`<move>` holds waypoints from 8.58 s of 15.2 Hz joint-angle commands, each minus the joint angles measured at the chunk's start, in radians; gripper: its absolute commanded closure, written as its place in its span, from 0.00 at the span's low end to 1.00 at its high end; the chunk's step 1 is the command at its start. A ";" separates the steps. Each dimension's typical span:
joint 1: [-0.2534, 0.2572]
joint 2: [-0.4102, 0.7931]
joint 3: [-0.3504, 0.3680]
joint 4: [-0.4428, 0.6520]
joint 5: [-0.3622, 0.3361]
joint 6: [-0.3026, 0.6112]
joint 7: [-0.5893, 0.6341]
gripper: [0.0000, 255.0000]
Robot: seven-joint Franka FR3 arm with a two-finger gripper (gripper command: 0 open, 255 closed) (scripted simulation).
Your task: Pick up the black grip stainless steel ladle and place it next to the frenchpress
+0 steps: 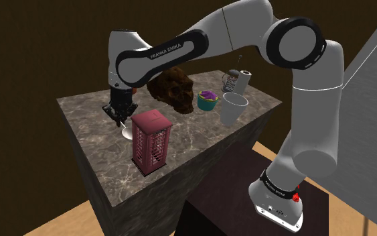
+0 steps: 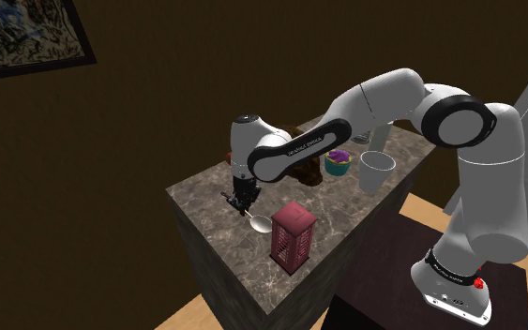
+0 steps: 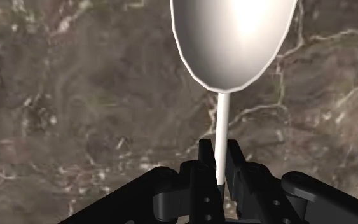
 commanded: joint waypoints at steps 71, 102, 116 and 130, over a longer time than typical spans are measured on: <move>-0.128 -0.266 -0.008 0.462 0.082 -0.730 -0.121 1.00; -0.485 -0.630 -0.424 0.047 0.096 -0.749 -0.885 1.00; -0.641 -0.438 -0.632 0.272 0.100 -0.814 -1.249 1.00; -0.824 -0.166 -0.738 0.554 0.196 -0.864 -1.506 1.00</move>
